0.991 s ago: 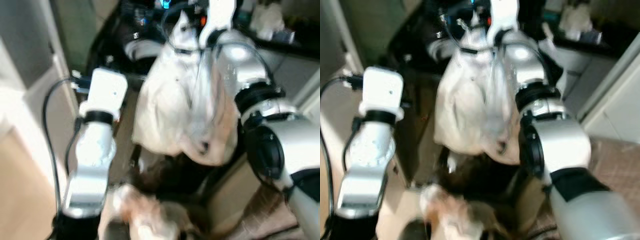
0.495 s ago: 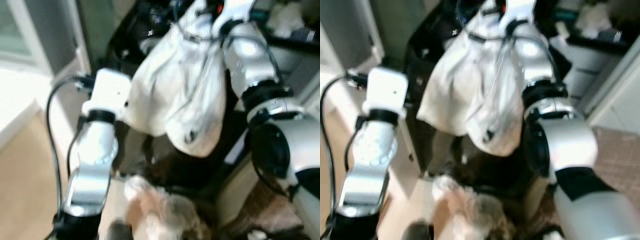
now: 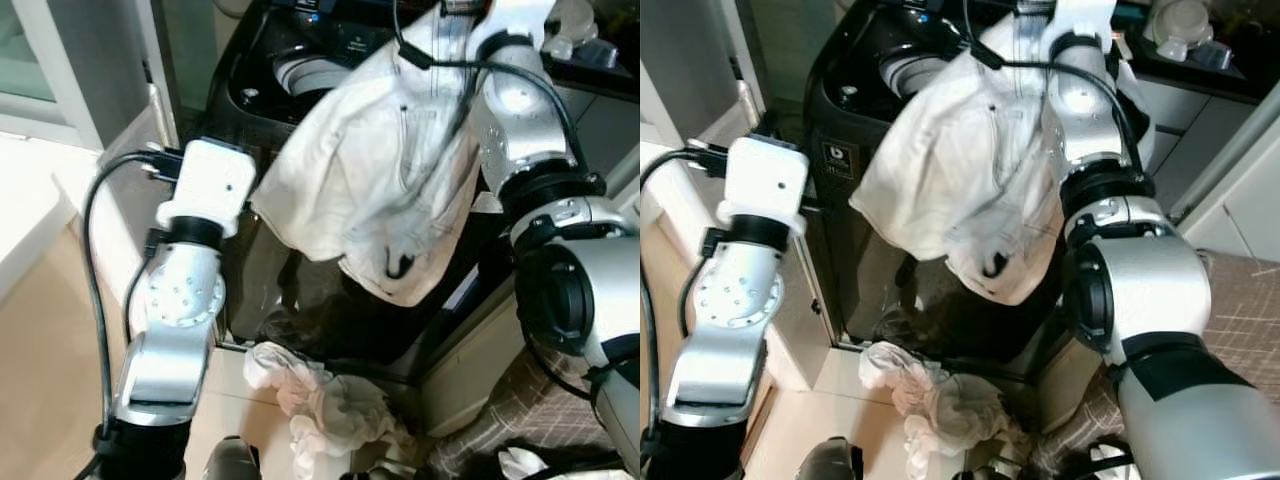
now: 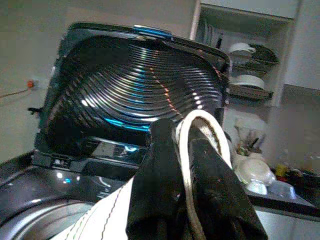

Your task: Clothes washing

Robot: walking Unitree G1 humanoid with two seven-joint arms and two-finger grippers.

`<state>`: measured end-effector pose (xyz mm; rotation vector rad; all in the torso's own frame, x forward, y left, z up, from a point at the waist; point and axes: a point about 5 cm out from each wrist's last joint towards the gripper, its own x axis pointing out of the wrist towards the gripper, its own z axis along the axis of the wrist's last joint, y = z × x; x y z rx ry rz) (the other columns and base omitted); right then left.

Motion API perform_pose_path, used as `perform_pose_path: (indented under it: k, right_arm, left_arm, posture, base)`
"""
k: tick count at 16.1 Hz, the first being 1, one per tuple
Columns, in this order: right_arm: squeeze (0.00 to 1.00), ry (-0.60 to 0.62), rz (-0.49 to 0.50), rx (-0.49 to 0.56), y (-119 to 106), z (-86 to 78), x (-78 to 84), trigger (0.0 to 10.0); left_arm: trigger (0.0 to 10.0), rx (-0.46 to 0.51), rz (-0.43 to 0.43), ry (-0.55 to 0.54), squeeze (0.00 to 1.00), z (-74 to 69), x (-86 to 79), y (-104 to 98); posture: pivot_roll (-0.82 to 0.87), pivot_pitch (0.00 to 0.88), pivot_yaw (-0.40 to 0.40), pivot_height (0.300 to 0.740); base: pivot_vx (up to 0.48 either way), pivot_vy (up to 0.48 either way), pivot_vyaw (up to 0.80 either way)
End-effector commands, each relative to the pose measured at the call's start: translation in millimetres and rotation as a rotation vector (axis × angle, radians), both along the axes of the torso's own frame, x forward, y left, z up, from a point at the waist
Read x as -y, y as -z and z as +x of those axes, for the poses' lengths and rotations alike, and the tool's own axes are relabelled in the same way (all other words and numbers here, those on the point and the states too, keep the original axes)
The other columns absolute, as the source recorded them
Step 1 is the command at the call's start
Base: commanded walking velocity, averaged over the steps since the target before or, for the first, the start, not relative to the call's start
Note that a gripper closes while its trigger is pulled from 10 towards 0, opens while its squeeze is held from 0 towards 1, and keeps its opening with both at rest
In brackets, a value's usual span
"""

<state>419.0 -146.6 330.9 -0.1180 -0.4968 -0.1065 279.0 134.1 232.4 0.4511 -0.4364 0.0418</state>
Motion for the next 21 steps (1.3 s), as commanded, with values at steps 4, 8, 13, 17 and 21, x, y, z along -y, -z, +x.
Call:
perform_pose_path:
  k: [4, 8, 13, 17, 21]
  right_arm:
    - [0.0, 0.018, 0.0, 0.094, -21.0, -5.0, 5.1, 10.0]
    - [0.0, 0.018, 0.0, 0.094, -21.0, -5.0, 5.1, 10.0]
    - [0.0, 0.018, 0.0, 0.094, -21.0, -5.0, 5.1, 10.0]
    - [0.0, -0.14, -0.044, -0.215, 189.7, -100.8, 16.5, 10.0]
    - [0.0, -0.125, -0.162, -0.034, 161.4, -105.8, 10.7, 10.0]
  left_arm:
    - [10.0, -0.009, -0.004, 0.027, 0.0, 0.7, 4.6, 2.0]
    - [10.0, -0.009, -0.004, 0.027, 0.0, 0.7, 4.6, 2.0]
    - [10.0, -0.009, -0.004, 0.027, 0.0, 0.7, 4.6, 2.0]
    - [10.0, -0.356, -0.272, 0.111, 0.0, -15.3, -15.0, 72.1]
    - [10.0, -0.311, -0.219, 0.124, 0.0, -12.3, -12.3, 67.4]
  posture:
    - [0.11, 0.0, -0.128, 0.74]
    - [0.11, 0.0, -0.128, 0.74]
    - [0.11, 0.0, -0.128, 0.74]
    - [0.04, 0.0, -0.068, 0.74]
    - [0.03, 0.0, -0.066, 0.74]
  base:
    - [0.0, 0.0, 0.0]
    - [0.0, 0.0, 0.0]
    - [0.0, 0.0, 0.0]
    - [0.0, 0.0, 0.0]
    - [0.0, 0.0, 0.0]
